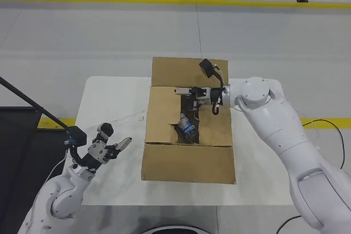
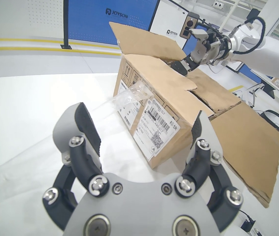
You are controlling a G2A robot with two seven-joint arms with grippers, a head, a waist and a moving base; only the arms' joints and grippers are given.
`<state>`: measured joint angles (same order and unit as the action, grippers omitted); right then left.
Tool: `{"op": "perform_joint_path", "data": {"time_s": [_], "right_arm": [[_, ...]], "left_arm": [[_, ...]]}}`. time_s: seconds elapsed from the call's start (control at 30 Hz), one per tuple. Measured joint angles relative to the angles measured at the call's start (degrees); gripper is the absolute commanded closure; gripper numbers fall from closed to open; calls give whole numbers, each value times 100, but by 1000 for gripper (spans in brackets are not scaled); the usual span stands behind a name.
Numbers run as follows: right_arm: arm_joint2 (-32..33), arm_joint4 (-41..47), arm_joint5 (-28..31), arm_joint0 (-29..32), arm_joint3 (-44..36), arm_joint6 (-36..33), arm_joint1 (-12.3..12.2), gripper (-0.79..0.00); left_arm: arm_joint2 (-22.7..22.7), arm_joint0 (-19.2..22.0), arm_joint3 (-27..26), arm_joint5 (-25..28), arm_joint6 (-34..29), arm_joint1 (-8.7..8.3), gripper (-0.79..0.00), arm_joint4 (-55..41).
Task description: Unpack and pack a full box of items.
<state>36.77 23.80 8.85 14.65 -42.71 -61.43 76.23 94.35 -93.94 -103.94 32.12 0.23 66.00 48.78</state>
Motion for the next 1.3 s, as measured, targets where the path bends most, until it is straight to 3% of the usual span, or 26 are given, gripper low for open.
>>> {"op": "perform_joint_path", "data": {"time_s": [0.33,0.7,0.73,0.8,0.87,0.97,1.1,1.3], "right_arm": [[-281,167,7,-73,399,-119,408,-785],[-16,670,743,-203,760,-311,618,-785],[3,697,774,-213,767,-306,632,-785],[39,745,849,-240,768,-307,668,-785],[47,732,900,-273,755,-301,706,-785],[43,709,968,-311,729,-346,765,-785],[25,628,965,-391,760,-389,836,-785],[33,573,945,-493,883,-469,932,-785]], "left_arm": [[154,10,28,-27,-55,-19,-785,-106],[202,-1,-41,-72,-26,-21,-785,-49],[284,-67,-198,-130,4,-26,-785,53],[584,-442,-996,-370,-29,-34,-785,292],[994,-879,-1961,-953,144,-3,-785,483],[1313,-1435,-2907,-2084,619,87,-785,675],[1639,-1775,-3082,-2628,975,151,-785,464],[1677,-1794,-3071,-2682,1034,158,-785,438]]}}
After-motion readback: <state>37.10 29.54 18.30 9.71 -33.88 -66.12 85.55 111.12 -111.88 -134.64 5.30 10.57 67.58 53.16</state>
